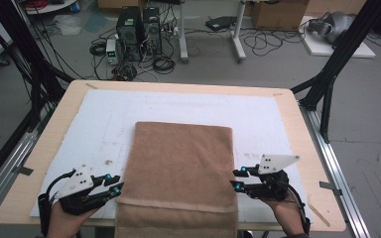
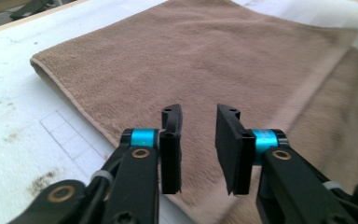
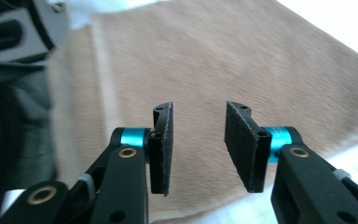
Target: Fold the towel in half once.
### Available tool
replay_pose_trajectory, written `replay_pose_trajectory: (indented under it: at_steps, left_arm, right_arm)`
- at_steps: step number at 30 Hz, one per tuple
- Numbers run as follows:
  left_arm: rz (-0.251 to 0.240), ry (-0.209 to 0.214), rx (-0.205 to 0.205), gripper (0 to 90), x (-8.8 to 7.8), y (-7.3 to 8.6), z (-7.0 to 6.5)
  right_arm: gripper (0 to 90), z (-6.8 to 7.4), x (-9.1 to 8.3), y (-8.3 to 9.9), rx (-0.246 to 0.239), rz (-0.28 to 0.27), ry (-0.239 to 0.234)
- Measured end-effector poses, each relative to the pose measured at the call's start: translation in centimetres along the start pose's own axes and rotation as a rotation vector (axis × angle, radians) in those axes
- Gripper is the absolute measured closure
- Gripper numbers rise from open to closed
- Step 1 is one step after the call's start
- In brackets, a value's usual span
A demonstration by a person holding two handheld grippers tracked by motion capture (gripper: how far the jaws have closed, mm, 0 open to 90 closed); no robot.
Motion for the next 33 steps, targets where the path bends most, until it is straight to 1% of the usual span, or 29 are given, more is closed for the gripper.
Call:
replay_pose_trajectory:
  at_steps: [2, 3, 4, 5, 7, 8, 9, 10, 12, 13, 14, 15, 16, 17, 18, 20, 21, 22, 23, 24, 25, 28, 29, 30, 31, 32, 33]
  left_arm:
    - [0.004, -0.001, -0.008, 66.0, 0.9, -0.3, 0.5]
    - [0.002, 0.001, -0.018, 64.9, 1.4, -0.5, 0.9]
    - [0.007, -0.001, -0.015, 63.7, 1.7, -0.6, 1.1]
    - [0.011, -0.002, -0.012, 62.6, 2.2, -0.9, 1.4]
    - [0.014, 0.001, -0.012, 60.8, 3.0, -1.5, 1.9]
    - [0.021, -0.004, -0.006, 59.1, 3.5, -1.8, 2.2]
    - [0.016, -0.011, -0.014, 57.7, 4.0, -2.2, 2.7]
    - [0.011, -0.021, -0.028, 56.3, 4.6, -2.5, 3.2]
    - [0.015, -0.064, -0.058, 50.5, 5.9, -2.9, 4.4]
    - [0.018, -0.078, -0.063, 48.2, 6.6, -3.1, 4.9]
    - [0.032, -0.098, -0.064, 48.7, 7.2, -3.1, 5.5]
    - [0.046, -0.11, -0.077, 48.7, 7.8, -3.2, 6.1]
    - [0.044, -0.104, -0.098, 48.8, 8.3, -3.4, 6.4]
    - [0.049, -0.112, -0.13, 49.2, 9.0, -3.6, 7.0]
    - [0.049, -0.125, -0.145, 49.9, 9.5, -3.8, 7.6]
    - [0.06, -0.161, -0.166, 52.8, 10.4, -4.0, 8.7]
    - [0.075, -0.173, -0.169, 52.9, 10.8, -4.0, 9.2]
    - [0.086, -0.2, -0.161, 52.9, 11.1, -4.0, 9.7]
    - [0.09, -0.208, -0.179, 53.0, 11.5, -4.0, 10.2]
    - [0.101, -0.213, -0.194, 52.8, 11.7, -3.8, 10.6]
    - [0.119, -0.229, -0.195, 52.0, 11.9, -3.7, 11.1]
    - [0.127, -0.25, -0.23, 49.6, 12.3, -3.2, 12.2]
    - [0.142, -0.253, -0.241, 48.5, 12.3, -2.9, 12.4]
    - [0.147, -0.244, -0.257, 47.6, 12.5, -2.7, 12.5]
    - [0.167, -0.241, -0.257, 47.3, 12.6, -2.4, 12.7]
    - [0.177, -0.241, -0.261, 46.7, 12.8, -2.2, 12.7]
    - [0.171, -0.244, -0.26, 46.1, 12.9, -2.2, 12.7]
  right_arm:
    - [59.6, -0.9, 0.6, 0.3, 0.014, 0.015, 0.004]
    - [58.9, -1.3, 0.9, 0.5, 0.022, 0.028, 0.011]
    - [58.6, -2.0, 1.3, 0.6, 0.031, 0.035, 0.016]
    - [57.2, -2.3, 1.5, 0.6, 0.037, 0.035, 0.016]
    - [54.5, -3.6, 2.0, 0.7, 0.039, 0.059, 0.05]
    - [53.8, -4.1, 2.3, 0.6, 0.049, 0.061, 0.052]
    - [52.2, -4.7, 2.5, 0.5, 0.055, 0.063, 0.055]
    - [51.6, -5.4, 2.8, 0.5, 0.063, 0.07, 0.069]
    - [49.9, -6.5, 3.5, 0.3, 0.072, 0.071, 0.069]
    - [49.1, -7.2, 3.9, 0.2, 0.074, 0.079, 0.078]
    - [49.2, -7.9, 4.3, 0.3, 0.069, 0.096, 0.093]
    - [48.8, -8.4, 4.7, 0.5, 0.072, 0.111, 0.093]
    - [47.1, -9.0, 5.2, 0.6, 0.082, 0.111, 0.087]
    - [44.9, -9.5, 5.5, 0.8, 0.087, 0.119, 0.088]
    - [43.9, -10.2, 6.0, 1.4, 0.1, 0.145, 0.1]
    - [41.2, -11.3, 6.6, 2.2, 0.123, 0.157, 0.123]
    - [40.2, -11.8, 6.8, 2.6, 0.134, 0.17, 0.136]
    - [39.4, -12.3, 6.9, 3.0, 0.143, 0.181, 0.151]
    - [37.9, -12.8, 7.1, 3.5, 0.16, 0.19, 0.165]
    - [37.2, -13.2, 7.2, 3.9, 0.181, 0.193, 0.175]
    - [36.7, -13.5, 7.3, 4.3, 0.198, 0.197, 0.179]
    - [35.2, -14.1, 7.4, 5.2, 0.247, 0.201, 0.185]
    - [35.2, -14.1, 7.5, 5.4, 0.247, 0.202, 0.184]
    - [35.2, -14.1, 7.6, 5.5, 0.248, 0.211, 0.183]
    - [35.4, -14.2, 7.7, 5.6, 0.249, 0.214, 0.185]
    - [35.8, -14.1, 7.8, 5.8, 0.25, 0.223, 0.179]
    - [36.1, -14.1, 7.9, 5.9, 0.25, 0.228, 0.176]
Point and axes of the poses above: each handheld gripper's, and its own axes: x roughly forward along the jaws, y roughly out of its underside, z roughly to its left, the point moved 10 cm from there along x, roughly forward along the jaws, and after that the axes turned 14 degrees about -x, right-handed, at the moved point
